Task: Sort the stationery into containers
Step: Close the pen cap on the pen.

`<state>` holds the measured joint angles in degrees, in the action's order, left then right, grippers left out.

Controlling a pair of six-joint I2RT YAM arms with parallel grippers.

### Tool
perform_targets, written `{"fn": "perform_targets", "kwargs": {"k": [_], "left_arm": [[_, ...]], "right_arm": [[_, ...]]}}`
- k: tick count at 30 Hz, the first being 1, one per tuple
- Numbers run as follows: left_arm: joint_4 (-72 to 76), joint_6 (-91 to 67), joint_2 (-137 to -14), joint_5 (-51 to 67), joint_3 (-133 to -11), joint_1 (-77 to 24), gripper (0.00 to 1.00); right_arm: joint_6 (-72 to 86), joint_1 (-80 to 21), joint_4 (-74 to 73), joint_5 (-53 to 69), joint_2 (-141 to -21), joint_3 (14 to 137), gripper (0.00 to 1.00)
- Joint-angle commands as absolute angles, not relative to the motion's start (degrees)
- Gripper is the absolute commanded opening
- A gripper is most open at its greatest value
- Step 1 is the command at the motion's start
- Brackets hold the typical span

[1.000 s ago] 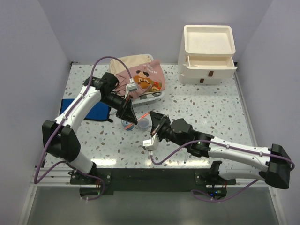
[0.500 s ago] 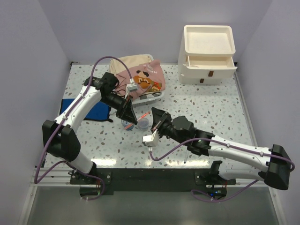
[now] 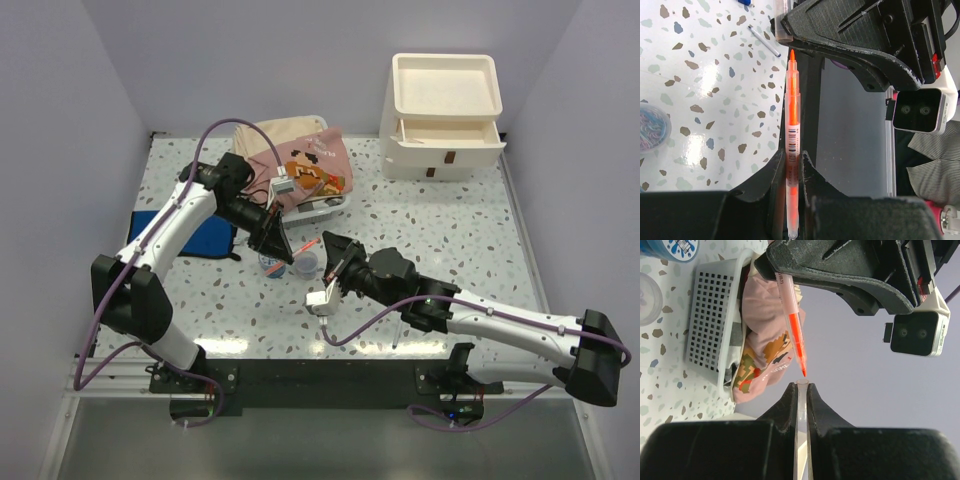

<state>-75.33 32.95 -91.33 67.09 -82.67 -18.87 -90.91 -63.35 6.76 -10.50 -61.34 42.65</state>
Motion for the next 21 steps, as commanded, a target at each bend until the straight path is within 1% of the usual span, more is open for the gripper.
{"fn": "perform_targets", "kwargs": {"k": [1, 21], "left_arm": [[-75.32, 32.43, -91.67, 68.38, -84.46, -18.54, 0.0], [-75.32, 32.61, -92.55, 68.73, -84.9, -18.46, 0.0]], "right_arm": [[-90.09, -63.37, 8.26, -9.41, -60.82, 45.26, 0.0], [-90.0, -63.28, 5.98, -7.21, -61.79, 45.88, 0.0]]}}
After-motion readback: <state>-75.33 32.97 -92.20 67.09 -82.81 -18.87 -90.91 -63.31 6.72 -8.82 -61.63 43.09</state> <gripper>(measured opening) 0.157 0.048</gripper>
